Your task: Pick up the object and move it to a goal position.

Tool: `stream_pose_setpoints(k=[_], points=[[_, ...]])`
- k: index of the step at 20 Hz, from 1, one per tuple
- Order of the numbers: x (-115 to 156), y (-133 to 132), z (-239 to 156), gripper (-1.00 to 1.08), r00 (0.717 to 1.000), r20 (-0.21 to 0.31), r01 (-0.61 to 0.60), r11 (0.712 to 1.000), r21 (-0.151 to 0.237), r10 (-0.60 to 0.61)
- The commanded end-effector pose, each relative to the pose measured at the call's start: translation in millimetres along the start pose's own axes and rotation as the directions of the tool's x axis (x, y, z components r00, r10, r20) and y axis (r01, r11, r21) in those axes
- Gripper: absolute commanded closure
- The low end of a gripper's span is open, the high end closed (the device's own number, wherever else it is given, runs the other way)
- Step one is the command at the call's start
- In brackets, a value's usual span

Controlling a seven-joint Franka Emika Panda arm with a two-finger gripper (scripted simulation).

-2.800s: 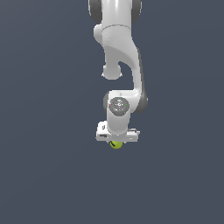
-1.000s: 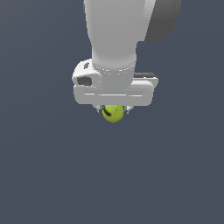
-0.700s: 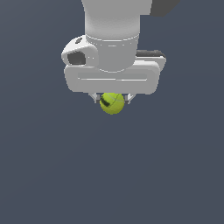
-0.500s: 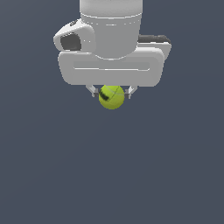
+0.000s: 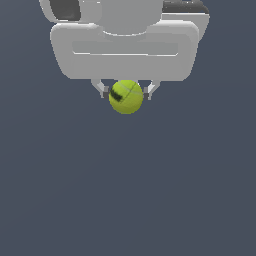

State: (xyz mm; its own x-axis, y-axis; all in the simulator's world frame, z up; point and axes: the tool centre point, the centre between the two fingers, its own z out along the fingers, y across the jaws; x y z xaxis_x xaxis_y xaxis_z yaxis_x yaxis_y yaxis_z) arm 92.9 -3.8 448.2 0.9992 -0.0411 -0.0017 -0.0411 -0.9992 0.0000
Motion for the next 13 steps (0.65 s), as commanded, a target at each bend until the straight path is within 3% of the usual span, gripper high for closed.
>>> stream_pose_setpoints(k=[1,13], points=[[1.0,0.3,-6.7,1.08,1.000,-0.001,0.000,1.000,0.000,0.000],[3.1,0.7,-15.5,1.08,1.000,-0.001,0.000,1.000,0.000,0.000]])
